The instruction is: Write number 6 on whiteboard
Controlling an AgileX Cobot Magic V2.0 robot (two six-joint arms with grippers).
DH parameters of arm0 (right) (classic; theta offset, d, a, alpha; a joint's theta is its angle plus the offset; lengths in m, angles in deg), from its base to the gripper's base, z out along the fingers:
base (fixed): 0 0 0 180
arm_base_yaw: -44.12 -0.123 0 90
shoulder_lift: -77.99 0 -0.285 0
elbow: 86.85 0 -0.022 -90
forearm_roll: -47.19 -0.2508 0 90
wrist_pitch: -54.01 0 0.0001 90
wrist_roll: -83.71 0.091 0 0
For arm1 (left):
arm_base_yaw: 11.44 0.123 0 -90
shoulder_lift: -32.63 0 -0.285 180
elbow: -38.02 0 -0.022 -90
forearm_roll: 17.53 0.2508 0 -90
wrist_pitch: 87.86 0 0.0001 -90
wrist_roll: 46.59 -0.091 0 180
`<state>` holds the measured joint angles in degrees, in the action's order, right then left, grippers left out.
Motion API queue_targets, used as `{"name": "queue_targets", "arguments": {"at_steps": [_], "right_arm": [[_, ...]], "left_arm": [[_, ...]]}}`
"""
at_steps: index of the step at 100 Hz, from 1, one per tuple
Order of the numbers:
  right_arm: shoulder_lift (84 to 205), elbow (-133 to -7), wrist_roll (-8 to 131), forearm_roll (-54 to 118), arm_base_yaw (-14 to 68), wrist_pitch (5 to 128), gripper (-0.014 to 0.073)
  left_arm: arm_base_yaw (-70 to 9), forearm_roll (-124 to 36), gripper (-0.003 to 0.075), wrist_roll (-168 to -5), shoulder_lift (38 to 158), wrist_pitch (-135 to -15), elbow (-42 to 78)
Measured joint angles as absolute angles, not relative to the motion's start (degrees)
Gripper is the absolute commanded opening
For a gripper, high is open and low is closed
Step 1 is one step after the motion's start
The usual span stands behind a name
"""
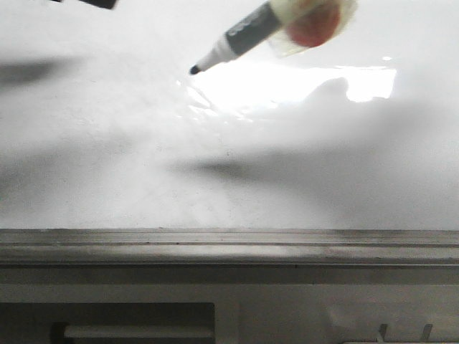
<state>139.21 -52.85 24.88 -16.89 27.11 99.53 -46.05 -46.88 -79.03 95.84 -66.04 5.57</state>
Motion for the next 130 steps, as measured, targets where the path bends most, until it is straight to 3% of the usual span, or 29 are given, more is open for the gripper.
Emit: {"name": "queue_targets", "arguments": {"at_steps": [24, 56, 93, 130], "right_arm": [[126.71, -42.58, 24.88, -16.68, 27.11, 82.97, -0.0044], [129.45, -41.13, 24.76, -17.17, 27.11, 72.60, -0.0044], [137.76, -41.65, 29.34, -9.67, 26.85, 87.96, -0.0043], [131.21, -41.65, 33.70, -5.95, 28.52, 82.80, -0.0045]], "left_arm": [[-40.77, -54.13, 0.0501, -78.93, 85.71, -76.28, -6.16], [-40.64, -58.38, 0.0501, -78.93, 80.78, -81.90, -12.25], [-40.64, -58.50, 0.0501, -78.93, 80.78, -82.55, -12.37], [-40.64, -58.53, 0.0501, -78.93, 80.78, -82.72, -12.37]]}}
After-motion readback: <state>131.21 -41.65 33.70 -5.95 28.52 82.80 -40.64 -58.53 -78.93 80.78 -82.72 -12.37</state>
